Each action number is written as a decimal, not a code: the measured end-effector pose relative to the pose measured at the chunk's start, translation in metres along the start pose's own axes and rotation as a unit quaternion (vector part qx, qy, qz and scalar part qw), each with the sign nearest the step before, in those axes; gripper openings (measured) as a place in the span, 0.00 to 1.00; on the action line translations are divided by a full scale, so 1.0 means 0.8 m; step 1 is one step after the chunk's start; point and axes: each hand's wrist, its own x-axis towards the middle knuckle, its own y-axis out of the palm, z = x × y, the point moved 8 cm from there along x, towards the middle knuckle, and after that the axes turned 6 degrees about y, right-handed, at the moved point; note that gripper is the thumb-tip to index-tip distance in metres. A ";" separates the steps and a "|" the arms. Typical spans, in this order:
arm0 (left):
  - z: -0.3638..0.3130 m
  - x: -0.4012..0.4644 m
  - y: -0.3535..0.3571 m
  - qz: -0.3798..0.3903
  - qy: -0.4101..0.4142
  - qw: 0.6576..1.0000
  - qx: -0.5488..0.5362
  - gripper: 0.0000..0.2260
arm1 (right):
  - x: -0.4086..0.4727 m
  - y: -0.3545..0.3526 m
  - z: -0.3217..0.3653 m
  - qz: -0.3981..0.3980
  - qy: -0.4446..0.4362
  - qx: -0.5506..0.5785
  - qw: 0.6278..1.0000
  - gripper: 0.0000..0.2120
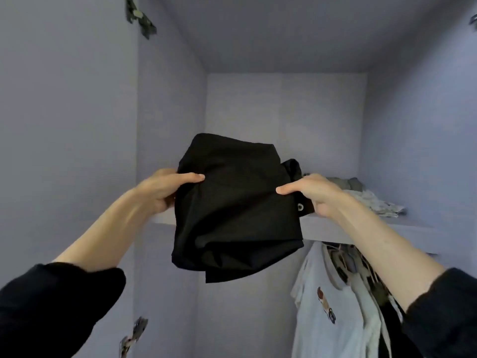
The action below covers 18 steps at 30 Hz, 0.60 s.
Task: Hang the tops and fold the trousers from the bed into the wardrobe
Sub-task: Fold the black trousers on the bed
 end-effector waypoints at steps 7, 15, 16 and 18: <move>-0.061 0.159 -0.003 0.004 0.011 0.999 0.037 0.31 | 0.161 0.008 0.084 0.044 -0.026 0.036 0.998 0.20; -0.077 0.325 -0.030 -0.058 0.021 0.992 0.106 0.26 | 0.315 0.038 0.118 0.057 -0.014 0.055 0.997 0.18; -0.074 0.342 -0.033 -0.059 0.019 0.991 0.115 0.25 | 0.331 0.042 0.117 0.056 -0.009 0.059 0.997 0.19; -0.068 0.384 -0.035 -0.048 0.010 0.991 0.122 0.24 | 0.368 0.049 0.119 0.054 -0.005 0.078 0.995 0.21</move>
